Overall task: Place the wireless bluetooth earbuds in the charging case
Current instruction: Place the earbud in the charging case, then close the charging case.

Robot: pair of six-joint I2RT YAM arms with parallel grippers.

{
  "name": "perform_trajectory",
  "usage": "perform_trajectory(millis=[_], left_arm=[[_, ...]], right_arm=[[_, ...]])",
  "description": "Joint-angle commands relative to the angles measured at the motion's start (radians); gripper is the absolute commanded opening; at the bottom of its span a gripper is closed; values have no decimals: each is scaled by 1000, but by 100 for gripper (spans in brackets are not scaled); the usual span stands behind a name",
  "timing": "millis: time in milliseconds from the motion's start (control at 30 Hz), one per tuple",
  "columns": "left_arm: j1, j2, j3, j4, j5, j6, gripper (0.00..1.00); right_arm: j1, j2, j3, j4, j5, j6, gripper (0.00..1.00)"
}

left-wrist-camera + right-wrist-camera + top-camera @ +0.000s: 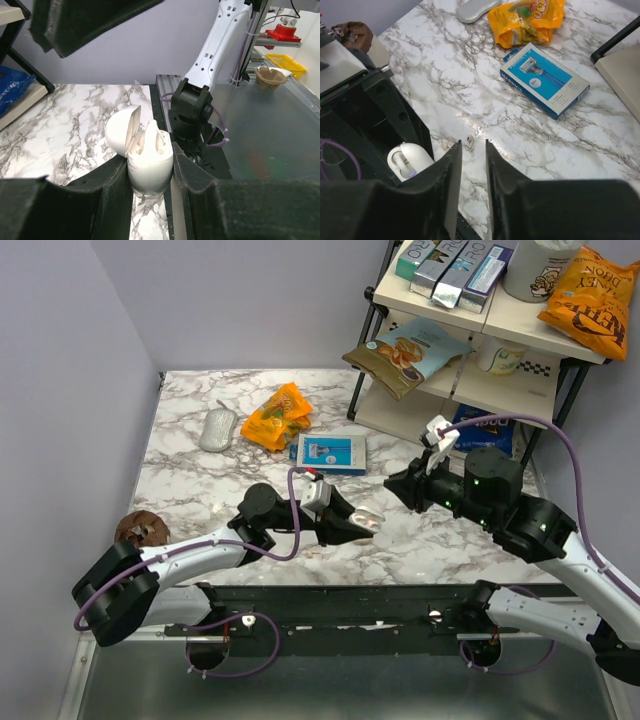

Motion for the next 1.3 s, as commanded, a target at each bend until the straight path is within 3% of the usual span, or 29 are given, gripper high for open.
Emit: perform_trajectory(millis=[0, 500, 1267], left_arm=[[-8, -40, -16, 47, -15, 10, 0], [-9, -43, 0, 25, -27, 31, 0], [-9, -22, 18, 1, -55, 54, 0]], right_arm=[[-5, 35, -10, -7, 19, 16, 23], [-3, 84, -23, -1, -210, -33, 21], [-3, 64, -32, -15, -259, -47, 22]])
